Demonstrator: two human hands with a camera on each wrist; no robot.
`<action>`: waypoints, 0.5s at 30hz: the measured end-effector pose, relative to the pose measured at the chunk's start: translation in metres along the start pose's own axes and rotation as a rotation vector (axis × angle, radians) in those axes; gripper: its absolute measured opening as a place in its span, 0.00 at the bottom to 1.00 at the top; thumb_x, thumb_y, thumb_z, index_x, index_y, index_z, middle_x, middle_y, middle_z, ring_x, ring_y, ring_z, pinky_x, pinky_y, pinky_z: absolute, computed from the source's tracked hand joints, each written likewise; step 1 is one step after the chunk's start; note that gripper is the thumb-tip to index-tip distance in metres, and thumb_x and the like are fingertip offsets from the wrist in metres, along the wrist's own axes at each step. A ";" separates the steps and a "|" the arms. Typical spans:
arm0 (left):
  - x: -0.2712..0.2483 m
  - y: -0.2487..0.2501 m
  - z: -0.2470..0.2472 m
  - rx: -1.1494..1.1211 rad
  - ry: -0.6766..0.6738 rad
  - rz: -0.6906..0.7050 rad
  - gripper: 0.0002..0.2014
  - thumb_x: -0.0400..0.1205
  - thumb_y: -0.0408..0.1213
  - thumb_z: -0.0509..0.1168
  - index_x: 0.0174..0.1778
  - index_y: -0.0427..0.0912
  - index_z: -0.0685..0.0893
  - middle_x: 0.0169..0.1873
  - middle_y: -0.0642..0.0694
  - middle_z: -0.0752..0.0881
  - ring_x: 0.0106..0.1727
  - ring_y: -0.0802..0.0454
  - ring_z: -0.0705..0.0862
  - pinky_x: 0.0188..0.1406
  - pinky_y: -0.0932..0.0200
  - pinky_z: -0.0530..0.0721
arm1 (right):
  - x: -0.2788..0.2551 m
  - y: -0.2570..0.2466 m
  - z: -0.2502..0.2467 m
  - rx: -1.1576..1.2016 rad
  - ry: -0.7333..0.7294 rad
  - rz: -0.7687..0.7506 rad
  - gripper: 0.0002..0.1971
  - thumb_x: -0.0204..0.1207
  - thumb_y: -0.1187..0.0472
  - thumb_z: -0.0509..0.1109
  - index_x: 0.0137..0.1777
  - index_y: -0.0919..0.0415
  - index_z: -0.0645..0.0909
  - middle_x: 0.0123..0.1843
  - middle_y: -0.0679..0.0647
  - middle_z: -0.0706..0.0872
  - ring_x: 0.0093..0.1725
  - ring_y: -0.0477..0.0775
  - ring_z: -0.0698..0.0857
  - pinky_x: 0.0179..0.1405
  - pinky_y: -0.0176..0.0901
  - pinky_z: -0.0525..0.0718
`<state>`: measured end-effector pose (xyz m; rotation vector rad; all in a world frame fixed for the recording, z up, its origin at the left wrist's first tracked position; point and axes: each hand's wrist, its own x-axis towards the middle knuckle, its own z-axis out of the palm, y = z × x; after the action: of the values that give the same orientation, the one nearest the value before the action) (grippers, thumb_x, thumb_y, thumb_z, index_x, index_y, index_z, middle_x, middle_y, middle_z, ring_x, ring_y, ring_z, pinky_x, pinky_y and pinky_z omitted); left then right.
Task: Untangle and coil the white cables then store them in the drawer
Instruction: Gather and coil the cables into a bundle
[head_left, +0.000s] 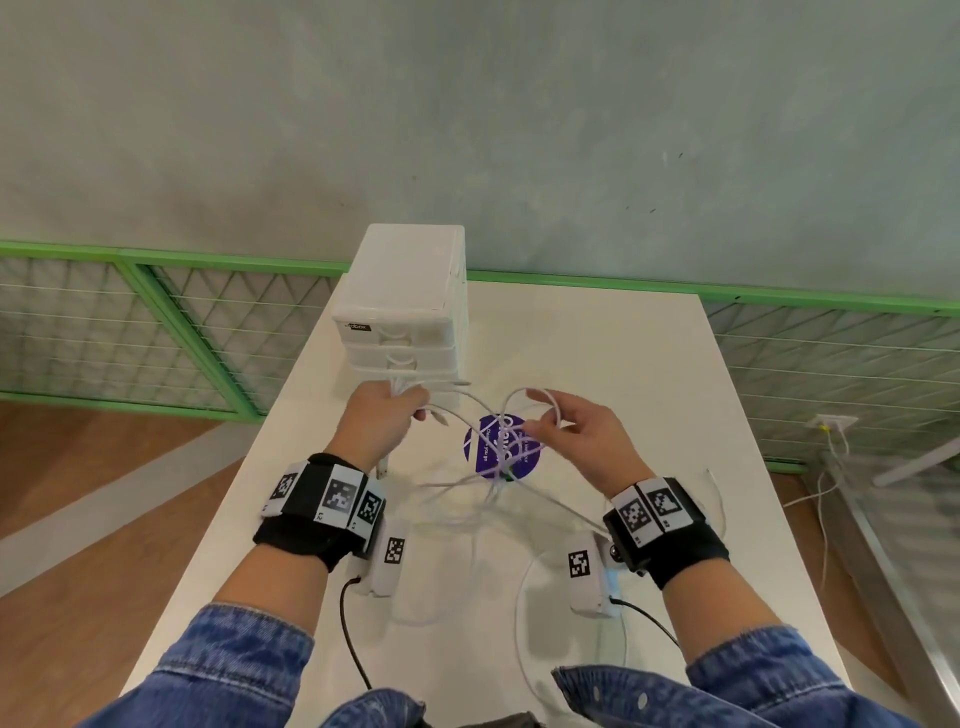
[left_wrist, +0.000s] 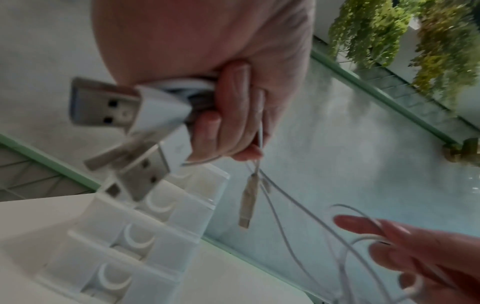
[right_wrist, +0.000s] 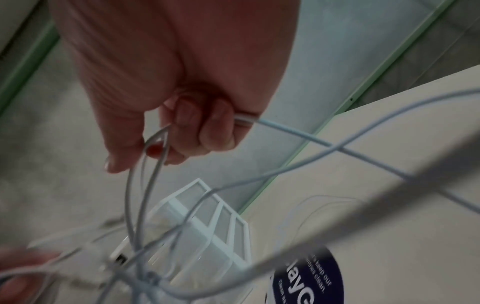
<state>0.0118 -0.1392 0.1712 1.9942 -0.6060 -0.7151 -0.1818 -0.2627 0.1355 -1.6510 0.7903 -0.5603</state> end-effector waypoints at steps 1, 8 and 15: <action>0.003 -0.004 -0.004 -0.026 0.048 -0.024 0.14 0.76 0.35 0.65 0.22 0.40 0.78 0.14 0.49 0.68 0.18 0.50 0.64 0.22 0.60 0.62 | 0.002 0.002 -0.007 -0.025 0.068 -0.005 0.15 0.71 0.60 0.74 0.59 0.54 0.83 0.34 0.45 0.84 0.32 0.35 0.82 0.37 0.20 0.77; 0.017 -0.012 -0.028 -0.113 0.251 -0.063 0.14 0.75 0.37 0.65 0.23 0.41 0.77 0.20 0.44 0.68 0.21 0.46 0.63 0.24 0.59 0.61 | 0.008 0.037 -0.053 -0.164 0.513 0.098 0.15 0.75 0.59 0.71 0.60 0.61 0.82 0.47 0.60 0.86 0.47 0.53 0.80 0.50 0.40 0.73; 0.018 -0.006 -0.038 -0.150 0.343 0.011 0.11 0.76 0.37 0.64 0.27 0.40 0.78 0.24 0.44 0.72 0.24 0.46 0.66 0.25 0.58 0.66 | -0.001 0.067 -0.082 -0.255 0.716 0.257 0.15 0.77 0.60 0.68 0.64 0.59 0.78 0.38 0.54 0.79 0.46 0.57 0.78 0.49 0.44 0.72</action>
<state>0.0518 -0.1258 0.1776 1.9133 -0.3484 -0.3850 -0.2555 -0.3221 0.0885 -1.5369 1.6266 -0.9098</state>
